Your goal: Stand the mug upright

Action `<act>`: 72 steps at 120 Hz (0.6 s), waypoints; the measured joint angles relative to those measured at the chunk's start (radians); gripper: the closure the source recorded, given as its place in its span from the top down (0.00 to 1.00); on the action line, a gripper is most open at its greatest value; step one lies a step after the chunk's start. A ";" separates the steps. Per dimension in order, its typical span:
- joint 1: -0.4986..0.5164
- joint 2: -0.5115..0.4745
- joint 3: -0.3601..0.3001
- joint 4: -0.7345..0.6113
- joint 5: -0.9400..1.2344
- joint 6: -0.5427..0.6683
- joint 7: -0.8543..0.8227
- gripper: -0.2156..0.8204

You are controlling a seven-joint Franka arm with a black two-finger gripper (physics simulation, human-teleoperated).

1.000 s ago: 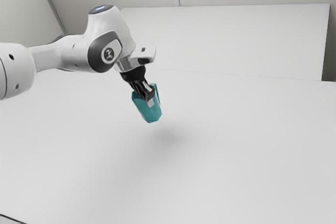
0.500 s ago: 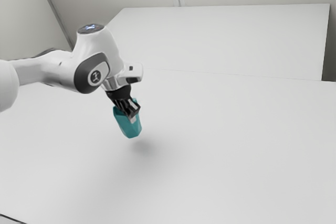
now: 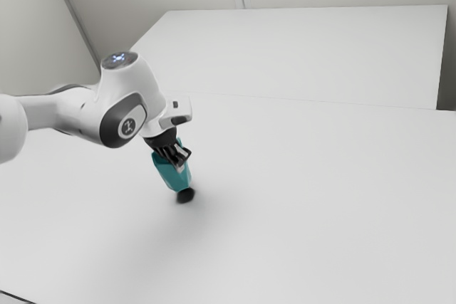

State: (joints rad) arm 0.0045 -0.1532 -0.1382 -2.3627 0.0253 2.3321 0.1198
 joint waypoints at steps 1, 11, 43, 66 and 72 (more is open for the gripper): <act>0.000 0.000 0.000 -0.001 0.000 0.002 -0.002 0.03; 0.000 -0.005 0.000 -0.013 0.003 0.014 -0.022 0.03; 0.003 -0.023 0.000 -0.061 0.006 0.056 -0.081 0.03; 0.010 -0.016 0.000 -0.081 0.008 0.078 -0.119 0.03; 0.012 -0.012 0.000 -0.086 0.008 0.086 -0.127 0.03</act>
State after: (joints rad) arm 0.0163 -0.1655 -0.1382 -2.4486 0.0331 2.4181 -0.0074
